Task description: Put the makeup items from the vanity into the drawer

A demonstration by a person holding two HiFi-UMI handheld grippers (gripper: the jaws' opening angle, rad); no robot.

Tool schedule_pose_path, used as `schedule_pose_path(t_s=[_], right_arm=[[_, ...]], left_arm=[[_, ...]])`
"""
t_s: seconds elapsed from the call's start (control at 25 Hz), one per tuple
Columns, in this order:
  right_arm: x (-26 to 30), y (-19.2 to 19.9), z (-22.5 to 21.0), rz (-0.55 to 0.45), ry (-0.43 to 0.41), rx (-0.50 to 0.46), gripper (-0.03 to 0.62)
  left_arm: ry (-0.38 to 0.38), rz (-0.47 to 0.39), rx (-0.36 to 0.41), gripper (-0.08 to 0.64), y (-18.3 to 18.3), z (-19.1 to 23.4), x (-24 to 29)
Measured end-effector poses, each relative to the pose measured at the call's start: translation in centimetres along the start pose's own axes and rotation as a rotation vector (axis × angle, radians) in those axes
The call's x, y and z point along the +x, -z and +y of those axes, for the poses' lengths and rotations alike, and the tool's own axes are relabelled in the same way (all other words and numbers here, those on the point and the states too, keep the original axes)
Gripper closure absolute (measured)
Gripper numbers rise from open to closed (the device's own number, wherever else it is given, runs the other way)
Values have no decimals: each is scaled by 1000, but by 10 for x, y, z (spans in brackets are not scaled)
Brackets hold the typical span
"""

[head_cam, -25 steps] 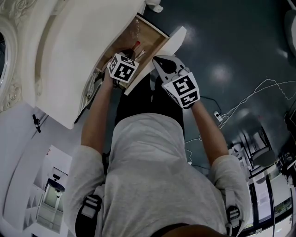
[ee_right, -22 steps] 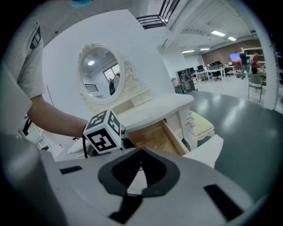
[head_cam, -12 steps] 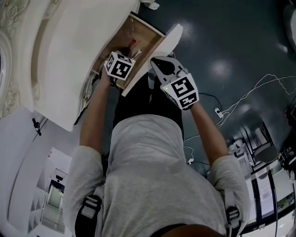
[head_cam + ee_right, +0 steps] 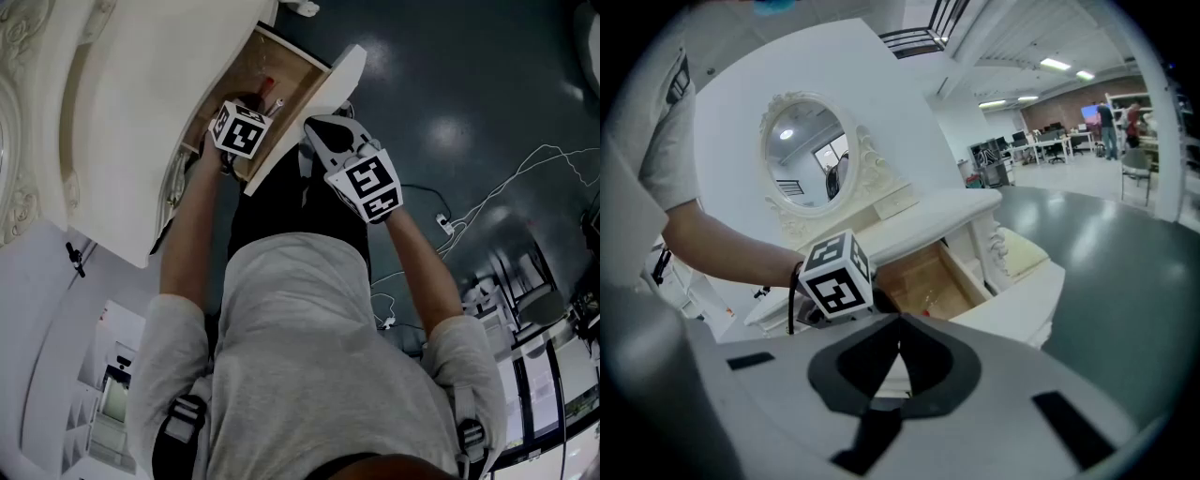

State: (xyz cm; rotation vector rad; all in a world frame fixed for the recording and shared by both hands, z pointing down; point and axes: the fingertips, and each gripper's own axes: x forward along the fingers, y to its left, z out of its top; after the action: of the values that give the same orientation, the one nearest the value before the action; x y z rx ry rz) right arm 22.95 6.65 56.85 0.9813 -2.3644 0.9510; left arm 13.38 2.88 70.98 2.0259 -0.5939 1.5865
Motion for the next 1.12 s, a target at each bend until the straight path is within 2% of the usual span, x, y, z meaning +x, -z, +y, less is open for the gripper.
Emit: schedule_pose_path(t_s=[0.44,0.68,0.88,1.0,1.12], right_arm=[[-6,4,1,9,-1,-9,577],[-9,6,4,19,-10,-23,577],[-14,4,9,22,-19,-48,577],[-18,-3,16,20,-25,-56,577],[-16,-20,20,3,-46,-94,577]], left_arm=[[10,-12,-16,511,0,-5,4],[-35,-31,-29,511,0,0,-2],[-71,-81,-62,526,-3,0,-19],[-92,-129,-24,545,-6,-9,-42],[-170,-192,-10,552,-16,-5,-74]])
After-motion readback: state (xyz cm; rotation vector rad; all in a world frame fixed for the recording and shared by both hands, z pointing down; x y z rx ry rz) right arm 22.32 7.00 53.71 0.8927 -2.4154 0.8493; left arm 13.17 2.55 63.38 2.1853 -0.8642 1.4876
